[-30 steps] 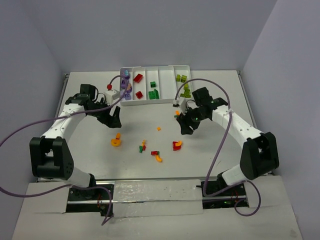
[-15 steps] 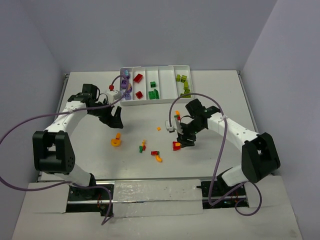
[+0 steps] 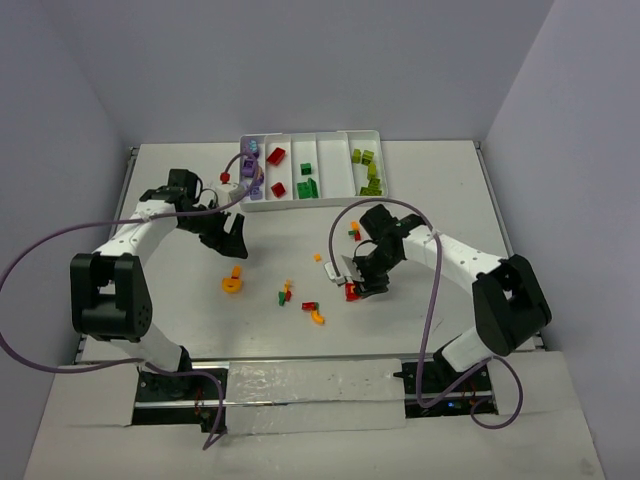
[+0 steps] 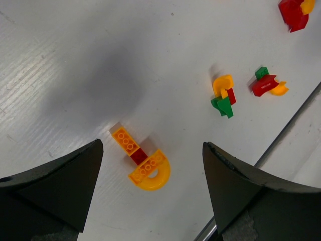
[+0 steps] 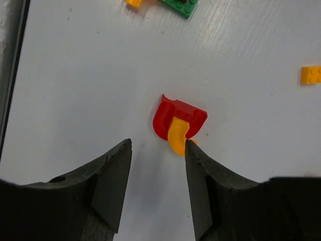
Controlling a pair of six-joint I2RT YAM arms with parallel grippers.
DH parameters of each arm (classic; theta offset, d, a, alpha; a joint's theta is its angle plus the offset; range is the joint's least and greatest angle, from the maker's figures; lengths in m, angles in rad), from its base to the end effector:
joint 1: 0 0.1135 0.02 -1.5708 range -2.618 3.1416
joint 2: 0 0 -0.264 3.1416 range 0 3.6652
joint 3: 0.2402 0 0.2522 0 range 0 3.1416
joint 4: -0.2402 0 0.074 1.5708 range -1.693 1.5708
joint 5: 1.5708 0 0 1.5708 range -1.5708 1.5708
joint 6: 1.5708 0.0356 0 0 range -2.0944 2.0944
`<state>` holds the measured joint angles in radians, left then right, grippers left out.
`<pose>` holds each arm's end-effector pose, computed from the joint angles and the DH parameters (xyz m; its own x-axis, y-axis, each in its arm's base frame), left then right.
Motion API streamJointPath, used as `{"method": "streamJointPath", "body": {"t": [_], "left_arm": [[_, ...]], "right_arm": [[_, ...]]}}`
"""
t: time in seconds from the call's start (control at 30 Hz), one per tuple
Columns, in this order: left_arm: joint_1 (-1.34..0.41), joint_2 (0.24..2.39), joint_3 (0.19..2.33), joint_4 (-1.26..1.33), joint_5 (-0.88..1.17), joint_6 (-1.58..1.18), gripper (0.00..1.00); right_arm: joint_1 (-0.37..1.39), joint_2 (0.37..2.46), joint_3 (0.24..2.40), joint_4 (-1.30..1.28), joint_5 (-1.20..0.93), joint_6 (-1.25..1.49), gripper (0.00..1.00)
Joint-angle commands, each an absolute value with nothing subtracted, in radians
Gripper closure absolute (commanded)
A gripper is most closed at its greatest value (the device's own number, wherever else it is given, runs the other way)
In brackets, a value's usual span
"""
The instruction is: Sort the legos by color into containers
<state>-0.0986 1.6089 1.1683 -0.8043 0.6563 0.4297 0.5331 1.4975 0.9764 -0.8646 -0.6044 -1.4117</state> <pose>0.3063 -0.0521 0.2303 -0.7436 0.4052 -0.5319 0.6404 0.6604 -0.3921 0.2154 0.1506 0.2053 0.3677 -0.7264 -0.5807 -0.9164 -0.3894 -0.0932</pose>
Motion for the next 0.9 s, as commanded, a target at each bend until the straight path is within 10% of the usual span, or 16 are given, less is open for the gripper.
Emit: {"method": "streamJointPath", "body": {"t": [0.0,0.87], "left_arm": [[-0.106,1.611,1.211,-0.781,0.684,0.437,0.10],[-0.104,1.648,1.204,-0.761,0.680,0.436,0.10]], "right_arm": [[0.543,1.536,1.014,-0.831,-0.577,-1.448,0.46],[0.575,1.623,1.019,-0.748,-0.526,-1.398,0.48]]}}
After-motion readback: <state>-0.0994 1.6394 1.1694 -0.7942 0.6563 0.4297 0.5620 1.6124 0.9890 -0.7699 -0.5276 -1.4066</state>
